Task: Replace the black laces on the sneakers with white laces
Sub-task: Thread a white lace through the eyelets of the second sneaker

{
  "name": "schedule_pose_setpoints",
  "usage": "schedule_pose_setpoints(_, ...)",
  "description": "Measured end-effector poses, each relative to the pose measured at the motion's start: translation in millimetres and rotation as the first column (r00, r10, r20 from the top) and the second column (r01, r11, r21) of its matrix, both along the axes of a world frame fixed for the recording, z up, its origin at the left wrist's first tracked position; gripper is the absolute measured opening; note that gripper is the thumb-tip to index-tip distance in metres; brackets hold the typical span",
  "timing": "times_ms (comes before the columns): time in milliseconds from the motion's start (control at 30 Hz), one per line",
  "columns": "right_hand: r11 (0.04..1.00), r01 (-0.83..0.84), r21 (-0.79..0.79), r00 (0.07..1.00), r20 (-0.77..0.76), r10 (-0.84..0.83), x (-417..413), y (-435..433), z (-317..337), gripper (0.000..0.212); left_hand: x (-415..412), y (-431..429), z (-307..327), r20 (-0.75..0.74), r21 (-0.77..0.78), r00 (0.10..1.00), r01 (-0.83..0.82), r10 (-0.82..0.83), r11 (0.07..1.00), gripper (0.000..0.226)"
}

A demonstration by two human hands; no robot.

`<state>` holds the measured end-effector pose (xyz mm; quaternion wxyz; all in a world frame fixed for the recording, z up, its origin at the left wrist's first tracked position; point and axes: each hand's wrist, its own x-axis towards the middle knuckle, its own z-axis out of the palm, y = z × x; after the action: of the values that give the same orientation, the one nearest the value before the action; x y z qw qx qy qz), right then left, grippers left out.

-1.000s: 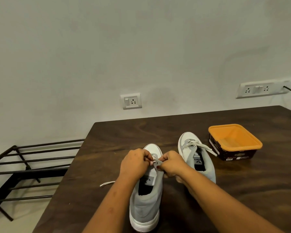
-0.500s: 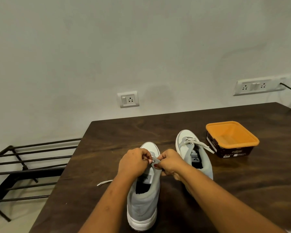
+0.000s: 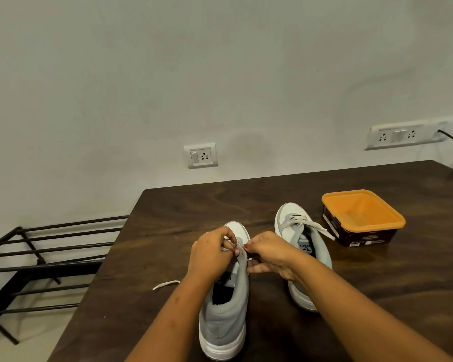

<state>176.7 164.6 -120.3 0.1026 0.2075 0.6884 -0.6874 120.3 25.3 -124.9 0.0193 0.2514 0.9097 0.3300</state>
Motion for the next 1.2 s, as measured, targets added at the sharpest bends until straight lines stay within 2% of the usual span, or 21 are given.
schedule_pose_setpoints(133,0.982,0.062,0.18,0.997,-0.049,-0.054,-3.2,-3.9,-8.4,0.011,-3.7,1.8,-4.7,-0.08,-0.02,0.996,0.046,-0.047,0.999,0.037)
schedule_pose_setpoints(267,0.946,0.057,0.32,0.997,-0.058,-0.041,-2.2,-6.8,-6.2,0.02,-9.9,1.4,-7.0,-0.102,-0.086,0.991,0.083,-0.092,0.993,0.036)
schedule_pose_setpoints(367,0.94,0.077,0.331,0.997,-0.03,-0.071,0.9,-9.2,1.0,0.023,-10.2,-1.2,-4.6,-0.155,-0.189,0.981,0.087,-0.118,0.978,0.032)
schedule_pose_setpoints(500,0.96,0.238,0.146,0.971,-0.009,-0.24,3.3,-2.2,10.6,0.022,-7.6,-3.0,-3.1,-0.228,-0.288,0.967,0.046,-0.115,0.957,0.032)
schedule_pose_setpoints(567,0.925,0.378,-0.05,0.924,-0.04,-0.38,1.3,9.6,17.6,0.02,-7.8,-4.8,-3.5,-0.213,-0.302,0.972,0.028,-0.096,0.953,0.034)
schedule_pose_setpoints(633,0.784,0.507,-0.358,0.823,-0.069,-0.564,-0.5,21.0,28.4,0.021,-9.0,-7.0,-3.9,-0.198,-0.265,0.977,0.021,-0.076,0.964,0.036)
schedule_pose_setpoints(700,0.572,0.538,-0.62,0.672,-0.094,-0.734,-0.6,30.0,39.8,0.02,-9.6,-8.4,-3.2,-0.178,-0.19,0.983,0.017,-0.052,0.982,0.034)
schedule_pose_setpoints(733,0.507,0.54,-0.672,0.591,-0.126,-0.797,-1.3,33.6,43.4,0.021,-9.4,-8.5,-2.2,-0.179,-0.172,0.983,0.004,-0.036,0.985,0.033)
schedule_pose_setpoints(767,0.493,0.564,-0.662,0.511,-0.189,-0.838,-1.6,36.6,45.8,0.021,-8.8,-8.2,-0.9,-0.189,-0.174,0.982,-0.023,-0.011,0.984,0.032)
schedule_pose_setpoints(833,0.563,0.694,-0.448,0.377,-0.44,-0.815,1.5,39.6,51.9,0.023,-7.9,-8.2,1.6,-0.214,-0.208,0.975,-0.098,0.053,0.973,0.034)
schedule_pose_setpoints(900,0.592,0.786,-0.18,0.291,-0.737,-0.61,8.1,40.8,55.5,0.02,-7.2,-8.0,2.2,-0.189,-0.226,0.977,-0.142,0.1,0.964,0.037)
schedule_pose_setpoints(967,0.605,0.796,-0.001,0.265,-0.898,-0.35,14.5,39.6,56.2,0.017,-6.4,-7.3,1.1,-0.148,-0.217,0.981,-0.158,0.128,0.963,0.033)
schedule_pose_setpoints(1033,0.581,0.773,0.256,0.356,-0.933,-0.062,16.0,34.2,51.5,0.024,-5.2,-4.6,0.4,-0.126,-0.207,0.983,-0.161,0.137,0.965,0.024)
schedule_pose_setpoints(1067,0.527,0.764,0.372,0.407,-0.912,0.054,15.0,31.5,47.9,0.025,-4.2,-3.0,0.6,-0.11,-0.197,0.984,-0.159,0.139,0.968,0.019)
schedule_pose_setpoints(1200,0.348,0.751,0.561,0.504,-0.828,0.247,11.7,22.3,48.5,0.024,0.0,-2.2,0.1,-0.048,-0.169,0.985,-0.173,0.167,0.97,0.012)
